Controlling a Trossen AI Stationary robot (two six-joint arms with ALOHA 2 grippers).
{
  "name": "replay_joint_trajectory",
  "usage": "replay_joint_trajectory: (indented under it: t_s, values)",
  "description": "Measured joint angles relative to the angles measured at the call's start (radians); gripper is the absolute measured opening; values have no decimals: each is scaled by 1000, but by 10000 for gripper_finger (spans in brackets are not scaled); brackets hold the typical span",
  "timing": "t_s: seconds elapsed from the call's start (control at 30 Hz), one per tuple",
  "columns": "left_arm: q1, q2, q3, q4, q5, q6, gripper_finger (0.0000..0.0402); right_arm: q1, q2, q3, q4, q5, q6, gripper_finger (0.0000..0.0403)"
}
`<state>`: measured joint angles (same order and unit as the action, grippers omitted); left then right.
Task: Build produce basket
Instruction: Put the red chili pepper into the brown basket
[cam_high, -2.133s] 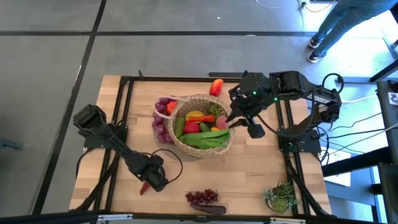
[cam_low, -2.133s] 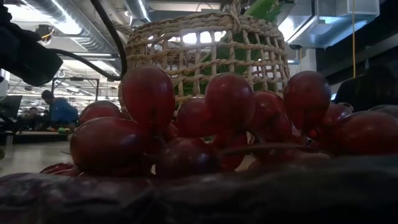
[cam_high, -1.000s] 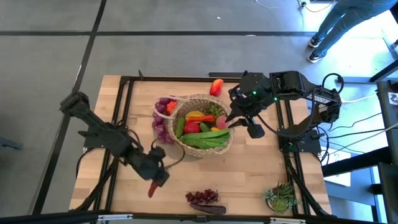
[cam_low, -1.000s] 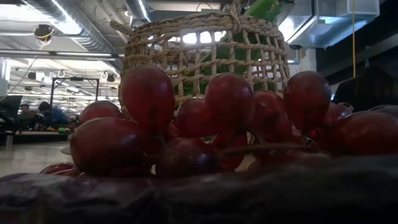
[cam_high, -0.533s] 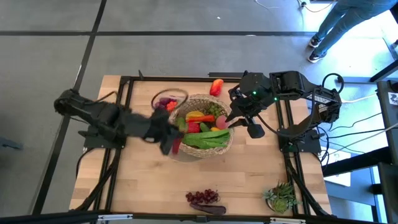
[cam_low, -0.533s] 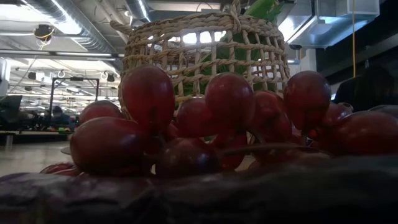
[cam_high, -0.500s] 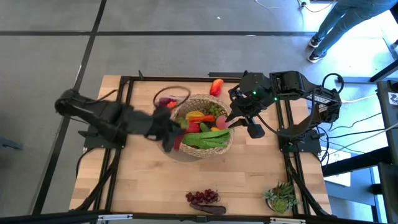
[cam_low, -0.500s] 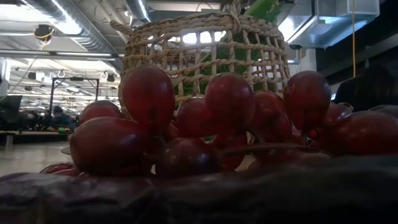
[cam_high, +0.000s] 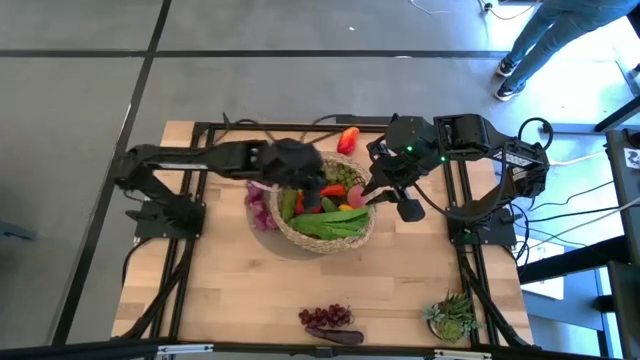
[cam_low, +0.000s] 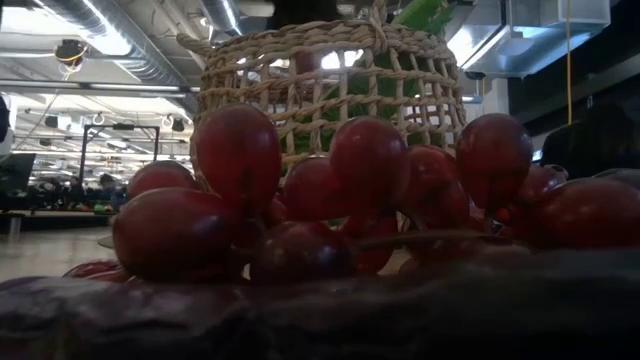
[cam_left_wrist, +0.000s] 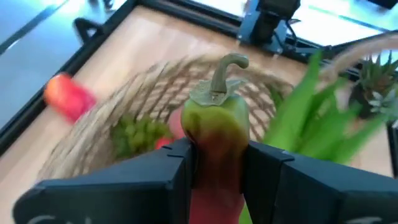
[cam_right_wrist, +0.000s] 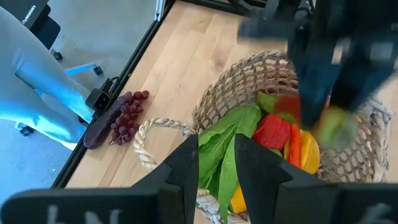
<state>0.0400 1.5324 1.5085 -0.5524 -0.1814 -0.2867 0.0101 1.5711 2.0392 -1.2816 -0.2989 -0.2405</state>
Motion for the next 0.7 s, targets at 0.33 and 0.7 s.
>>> replay_joint_trajectory:
  t_s: [0.33,0.7]
  values:
    - [58,117,0,-23,70,160,80,0,0,0,21,0,0,97]
    - [59,131,0,-23,60,256,133,0,0,0,68,0,0,97]
